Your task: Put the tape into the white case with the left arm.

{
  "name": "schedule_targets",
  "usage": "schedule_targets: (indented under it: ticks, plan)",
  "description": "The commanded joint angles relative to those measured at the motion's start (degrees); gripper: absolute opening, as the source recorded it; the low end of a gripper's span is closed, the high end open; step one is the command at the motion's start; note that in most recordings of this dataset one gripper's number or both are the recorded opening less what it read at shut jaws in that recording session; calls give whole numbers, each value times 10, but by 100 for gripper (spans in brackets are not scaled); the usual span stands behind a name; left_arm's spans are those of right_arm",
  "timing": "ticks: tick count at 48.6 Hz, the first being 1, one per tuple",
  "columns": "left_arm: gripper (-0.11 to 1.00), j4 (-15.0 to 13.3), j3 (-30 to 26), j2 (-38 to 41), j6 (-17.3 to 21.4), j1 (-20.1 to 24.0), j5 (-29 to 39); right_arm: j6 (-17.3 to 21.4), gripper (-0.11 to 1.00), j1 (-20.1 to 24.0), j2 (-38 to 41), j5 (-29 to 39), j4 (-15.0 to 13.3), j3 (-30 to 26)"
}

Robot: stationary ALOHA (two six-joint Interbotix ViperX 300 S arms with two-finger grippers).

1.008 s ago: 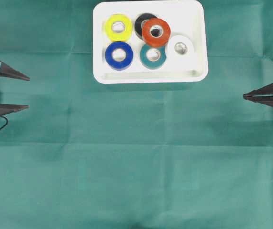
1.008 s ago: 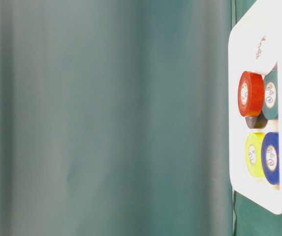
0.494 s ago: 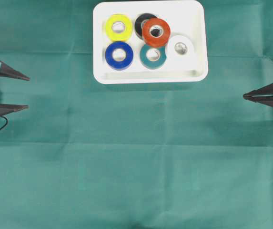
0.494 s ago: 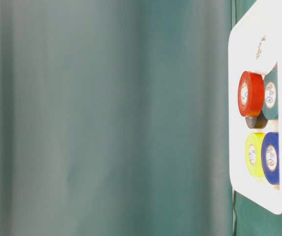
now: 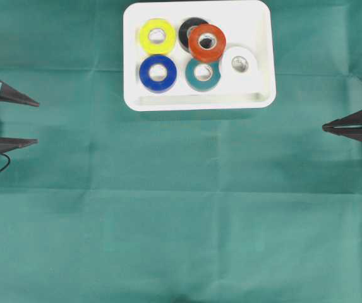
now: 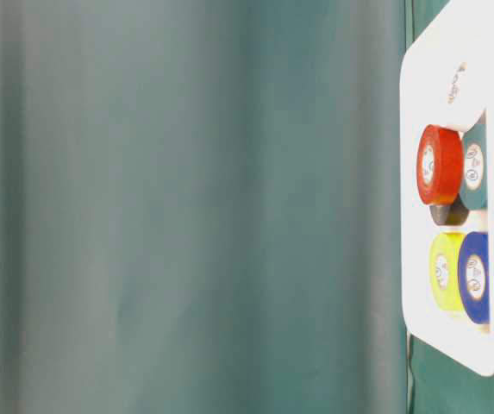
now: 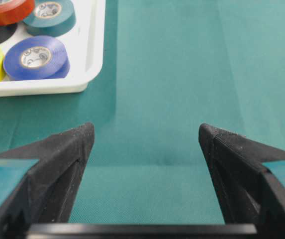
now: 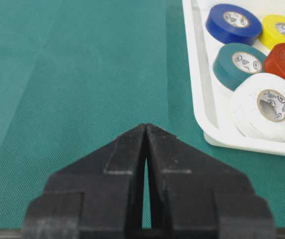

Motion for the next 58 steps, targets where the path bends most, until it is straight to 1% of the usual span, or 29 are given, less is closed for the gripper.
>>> schedule_targets:
  ticks: [1, 13, 24, 36, 58]
  plan:
    - [99, 1, -11, 4, 1, 2, -4, 0, -9, -1, 4, -6, -1, -6]
    - [99, 1, -15, 4, 2, 2, -4, 0, -9, -1, 4, -6, -1, -7]
    - [99, 2, -34, 10, 2, 1, -4, 0, -9, -1, 4, -6, -1, -6]
    - [99, 1, -40, 11, 31, 2, -3, 0, -9, -1, 4, -6, -1, -7]
    - [99, -1, -36, 11, 28, 2, -4, 0, -9, -1, 4, -6, -1, -7]
